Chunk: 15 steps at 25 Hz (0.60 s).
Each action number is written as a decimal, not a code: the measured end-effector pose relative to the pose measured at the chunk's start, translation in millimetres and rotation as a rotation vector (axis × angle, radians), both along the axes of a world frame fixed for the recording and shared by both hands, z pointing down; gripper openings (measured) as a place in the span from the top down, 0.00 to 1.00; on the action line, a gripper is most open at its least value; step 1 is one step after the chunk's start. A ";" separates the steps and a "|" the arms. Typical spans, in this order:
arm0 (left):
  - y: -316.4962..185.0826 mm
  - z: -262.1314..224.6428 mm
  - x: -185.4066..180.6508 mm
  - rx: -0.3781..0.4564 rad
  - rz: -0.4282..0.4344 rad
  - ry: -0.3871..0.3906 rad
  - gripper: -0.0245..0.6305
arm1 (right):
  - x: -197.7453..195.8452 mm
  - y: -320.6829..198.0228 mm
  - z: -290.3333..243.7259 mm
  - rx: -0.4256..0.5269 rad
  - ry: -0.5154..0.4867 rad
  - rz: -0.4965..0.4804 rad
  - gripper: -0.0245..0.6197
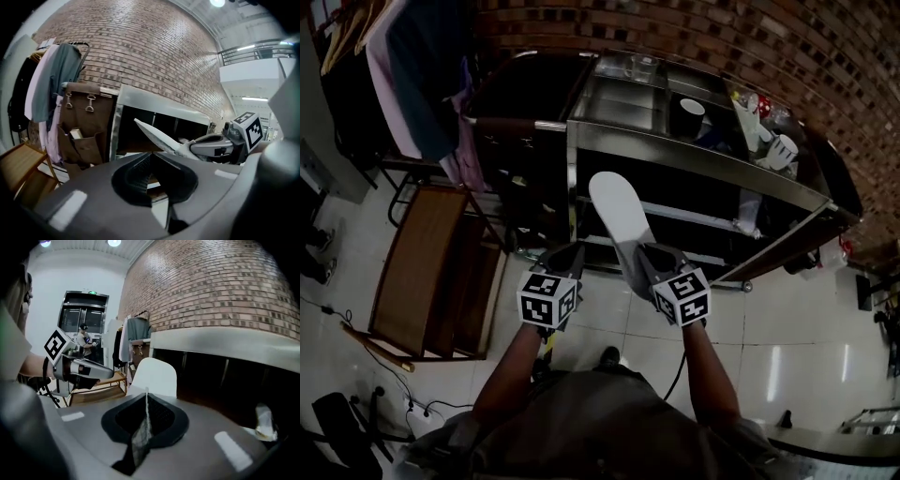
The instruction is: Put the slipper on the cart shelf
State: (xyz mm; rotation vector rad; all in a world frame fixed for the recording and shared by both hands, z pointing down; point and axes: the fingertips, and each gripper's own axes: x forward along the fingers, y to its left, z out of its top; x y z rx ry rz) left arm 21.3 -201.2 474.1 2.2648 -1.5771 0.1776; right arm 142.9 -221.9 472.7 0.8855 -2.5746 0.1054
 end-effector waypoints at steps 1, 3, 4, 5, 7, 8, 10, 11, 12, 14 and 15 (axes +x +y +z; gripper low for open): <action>-7.3 1.4 18.6 -0.004 0.015 -0.003 0.95 | 18.4 -6.6 1.8 -0.005 -0.004 0.017 0.95; -21.2 4.0 50.9 -0.015 0.039 -0.006 0.95 | 51.5 -18.9 5.1 -0.015 -0.009 0.049 0.95; -27.7 4.8 65.4 -0.020 0.050 -0.008 0.95 | 66.9 -25.1 6.8 -0.021 -0.011 0.066 0.95; -33.6 5.6 79.1 -0.025 0.063 -0.010 0.95 | 81.8 -31.2 8.9 -0.028 -0.011 0.085 0.95; -43.2 7.8 103.6 -0.034 0.093 -0.017 0.95 | 109.0 -43.1 14.2 -0.040 -0.013 0.126 0.95; -47.6 9.2 114.2 -0.040 0.109 -0.020 0.95 | 120.9 -49.4 16.6 -0.044 -0.014 0.146 0.95; -57.3 12.0 131.3 -0.050 0.142 -0.026 0.95 | 141.0 -62.9 20.4 -0.052 -0.021 0.191 0.95; -62.6 13.6 137.7 -0.055 0.157 -0.029 0.95 | 148.9 -69.7 21.9 -0.058 -0.026 0.214 0.95; -68.2 15.4 142.7 -0.060 0.170 -0.031 0.95 | 155.4 -76.3 23.3 -0.064 -0.032 0.237 0.95; -80.6 19.6 150.1 -0.069 0.189 -0.031 0.95 | 165.0 -89.2 27.2 -0.078 -0.043 0.275 0.95; -87.6 21.7 153.8 -0.071 0.199 -0.030 0.95 | 169.0 -95.9 30.0 -0.084 -0.045 0.292 0.95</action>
